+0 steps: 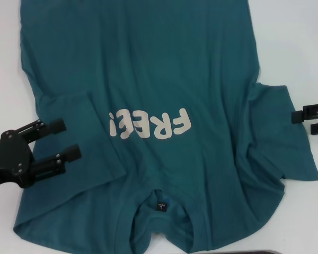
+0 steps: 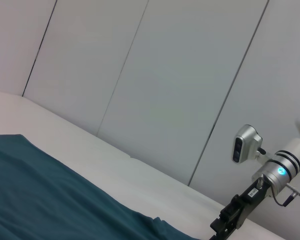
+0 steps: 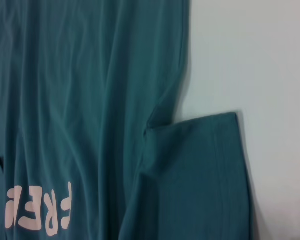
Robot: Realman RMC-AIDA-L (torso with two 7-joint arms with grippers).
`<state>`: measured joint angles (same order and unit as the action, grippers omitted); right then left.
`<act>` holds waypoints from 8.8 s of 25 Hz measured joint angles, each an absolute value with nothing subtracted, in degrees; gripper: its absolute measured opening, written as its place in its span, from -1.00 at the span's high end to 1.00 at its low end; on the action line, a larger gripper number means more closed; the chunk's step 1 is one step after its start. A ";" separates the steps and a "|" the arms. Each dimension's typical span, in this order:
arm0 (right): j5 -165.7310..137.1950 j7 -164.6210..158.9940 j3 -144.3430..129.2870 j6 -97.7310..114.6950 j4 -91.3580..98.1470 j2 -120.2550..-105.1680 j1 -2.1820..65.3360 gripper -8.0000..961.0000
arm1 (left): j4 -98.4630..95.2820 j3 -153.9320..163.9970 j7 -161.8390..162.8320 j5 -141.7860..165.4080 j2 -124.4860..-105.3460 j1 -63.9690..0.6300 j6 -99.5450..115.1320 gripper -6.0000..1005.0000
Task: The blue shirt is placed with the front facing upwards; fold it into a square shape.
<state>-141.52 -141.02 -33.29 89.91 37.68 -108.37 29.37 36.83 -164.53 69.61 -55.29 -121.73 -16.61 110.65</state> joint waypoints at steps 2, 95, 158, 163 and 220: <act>-141.52 -141.12 -33.29 89.91 37.68 -108.37 29.41 -0.86 | 36.83 -164.54 69.61 -55.29 -121.73 -16.64 110.65 -0.62; -141.85 -140.75 -34.18 91.86 36.38 -109.77 33.22 -0.04 | 36.83 -164.79 69.61 -56.78 -121.55 -16.58 109.78 -0.62; -138.71 -143.88 -30.11 102.18 42.61 -109.56 35.53 0.95 | 36.94 -164.79 70.00 -58.19 -121.37 -15.99 109.34 -0.62; -138.14 -144.13 -30.06 101.43 42.32 -111.11 36.32 0.95 | 36.99 -164.79 70.05 -58.20 -121.37 -15.95 109.28 -0.62; -132.91 -149.08 -36.79 87.27 29.57 -111.24 41.29 -0.38 | 37.02 -164.80 70.05 -62.61 -121.10 -14.50 108.42 -0.62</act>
